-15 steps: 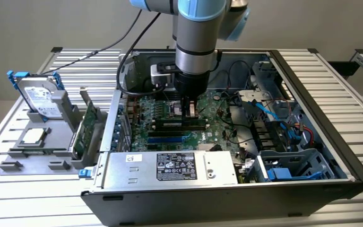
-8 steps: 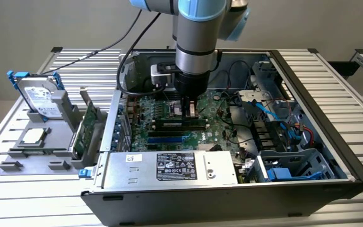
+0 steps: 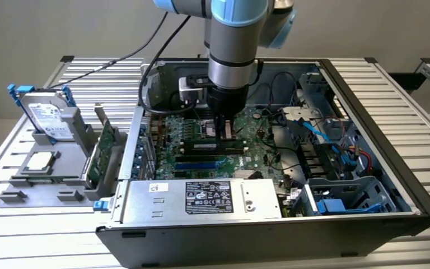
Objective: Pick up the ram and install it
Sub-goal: 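Insert the ram into the slot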
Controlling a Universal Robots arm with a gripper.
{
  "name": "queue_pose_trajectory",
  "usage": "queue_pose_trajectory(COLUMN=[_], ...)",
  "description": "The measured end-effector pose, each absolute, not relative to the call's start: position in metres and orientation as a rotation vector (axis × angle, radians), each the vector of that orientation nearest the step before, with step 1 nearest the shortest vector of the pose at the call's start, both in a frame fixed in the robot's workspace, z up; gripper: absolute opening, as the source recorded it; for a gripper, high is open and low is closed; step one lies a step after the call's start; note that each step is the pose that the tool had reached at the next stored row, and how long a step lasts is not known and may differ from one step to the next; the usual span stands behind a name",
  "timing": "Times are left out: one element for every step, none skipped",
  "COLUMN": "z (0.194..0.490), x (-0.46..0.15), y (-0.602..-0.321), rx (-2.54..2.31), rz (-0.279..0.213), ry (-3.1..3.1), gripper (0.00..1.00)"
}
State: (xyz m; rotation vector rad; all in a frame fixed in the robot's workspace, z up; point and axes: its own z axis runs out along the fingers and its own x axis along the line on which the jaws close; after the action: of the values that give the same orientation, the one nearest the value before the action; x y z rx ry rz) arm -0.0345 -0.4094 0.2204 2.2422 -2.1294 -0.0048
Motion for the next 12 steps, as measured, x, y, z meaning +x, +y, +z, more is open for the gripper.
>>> queue_pose_trajectory(z=[0.2205, 0.2204, 0.2205, 0.2204, 0.2205, 0.2204, 0.2205, 0.2205, 0.2205, 0.2204, 0.2205, 0.2205], x=[-0.0345, -0.0345, -0.0345, -0.0345, -0.0345, -0.0345, -0.0345, -0.0345, -0.0345, -0.0345, -0.0345, -0.0345], y=[-0.4094, -0.4094, -0.4094, -0.4094, -0.4094, -0.4094, -0.4094, -0.4094, -0.4094, -0.4094, -0.4094, -0.4094], rx=[2.242, 2.242, 2.242, 2.242, 2.242, 2.242, 2.242, 2.242, 2.242, 2.242, 2.242, 2.242], rz=[-0.005, -0.005, -0.005, -0.005, -0.005, -0.005, -0.005, -0.005, -0.005, -0.005, -0.005, -0.005], ry=[-2.129, -2.13, -2.129, -2.13, -2.13, -2.13, -2.13, -2.13, -2.13, -2.13, -2.13, -2.13], gripper=[0.33, 0.33, 0.4, 0.4, 0.4, 0.4, 0.4, 0.4, 0.4, 0.4, 0.4, 0.4])
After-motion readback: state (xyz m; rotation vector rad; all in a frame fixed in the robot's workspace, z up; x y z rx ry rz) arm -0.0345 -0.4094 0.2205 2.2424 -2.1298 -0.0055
